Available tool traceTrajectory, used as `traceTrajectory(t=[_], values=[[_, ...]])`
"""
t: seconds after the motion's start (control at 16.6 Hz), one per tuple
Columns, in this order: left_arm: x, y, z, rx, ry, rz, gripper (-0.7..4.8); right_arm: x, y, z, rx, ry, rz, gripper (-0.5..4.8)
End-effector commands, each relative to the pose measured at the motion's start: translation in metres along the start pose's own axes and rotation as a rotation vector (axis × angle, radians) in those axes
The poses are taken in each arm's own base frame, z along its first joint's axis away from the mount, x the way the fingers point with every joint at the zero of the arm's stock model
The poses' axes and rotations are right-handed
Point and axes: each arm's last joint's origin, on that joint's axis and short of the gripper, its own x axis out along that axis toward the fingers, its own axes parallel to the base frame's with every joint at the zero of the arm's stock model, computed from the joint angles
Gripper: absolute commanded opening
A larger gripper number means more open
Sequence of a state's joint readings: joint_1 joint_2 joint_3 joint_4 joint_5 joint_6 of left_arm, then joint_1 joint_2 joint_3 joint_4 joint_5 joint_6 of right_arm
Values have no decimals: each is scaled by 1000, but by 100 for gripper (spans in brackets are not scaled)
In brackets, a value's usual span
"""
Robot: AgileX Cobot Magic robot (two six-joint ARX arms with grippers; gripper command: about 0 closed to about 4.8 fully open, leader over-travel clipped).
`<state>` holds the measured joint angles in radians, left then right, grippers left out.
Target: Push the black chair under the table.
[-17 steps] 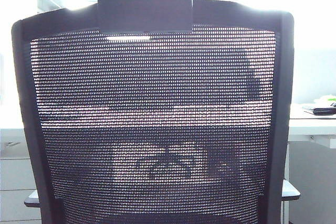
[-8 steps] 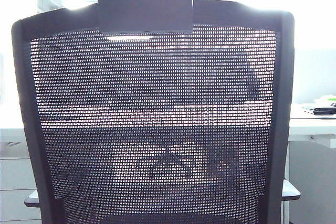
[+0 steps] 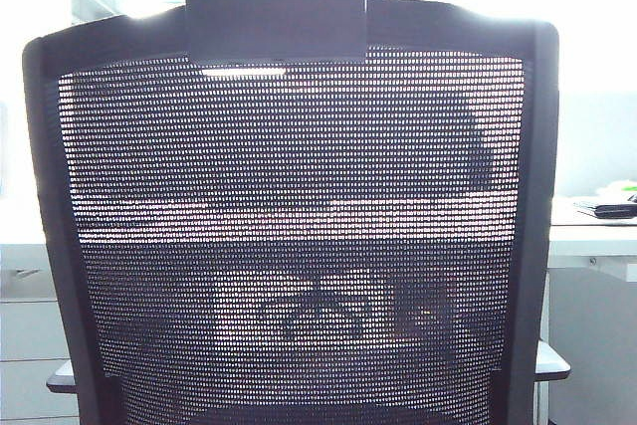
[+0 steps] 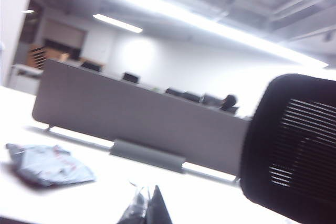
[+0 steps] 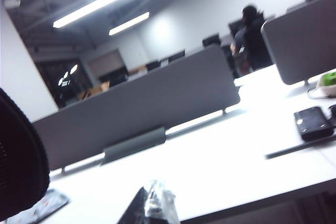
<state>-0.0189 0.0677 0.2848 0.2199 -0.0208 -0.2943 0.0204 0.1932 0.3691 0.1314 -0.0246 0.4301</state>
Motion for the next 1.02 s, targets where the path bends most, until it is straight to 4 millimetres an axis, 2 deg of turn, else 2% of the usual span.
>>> traceTrajectory(t=[0.06, 0.18, 0.3, 0.42, 0.66, 0.78, 1.02], values=[[20, -8, 18, 32, 83, -34, -6, 27, 14, 16, 16, 151, 152, -9], [42, -14, 19, 6, 228, -190, -6, 46, 28, 24, 39, 232, 267, -9], [64, -14, -5, -141, 495, -360, -6, 60, 44, 12, 79, 351, 385, -9], [73, -9, -25, -215, 629, -319, -6, 64, 62, -6, 108, 457, 470, -9], [80, -2, -51, -151, 777, -300, -6, 58, 91, -43, 25, 644, 488, -9], [83, 1, -60, -143, 820, -298, -6, 61, 92, -50, 16, 682, 482, -9], [90, 6, -75, -148, 876, -270, -6, 66, 72, -60, -40, 762, 301, -9]])
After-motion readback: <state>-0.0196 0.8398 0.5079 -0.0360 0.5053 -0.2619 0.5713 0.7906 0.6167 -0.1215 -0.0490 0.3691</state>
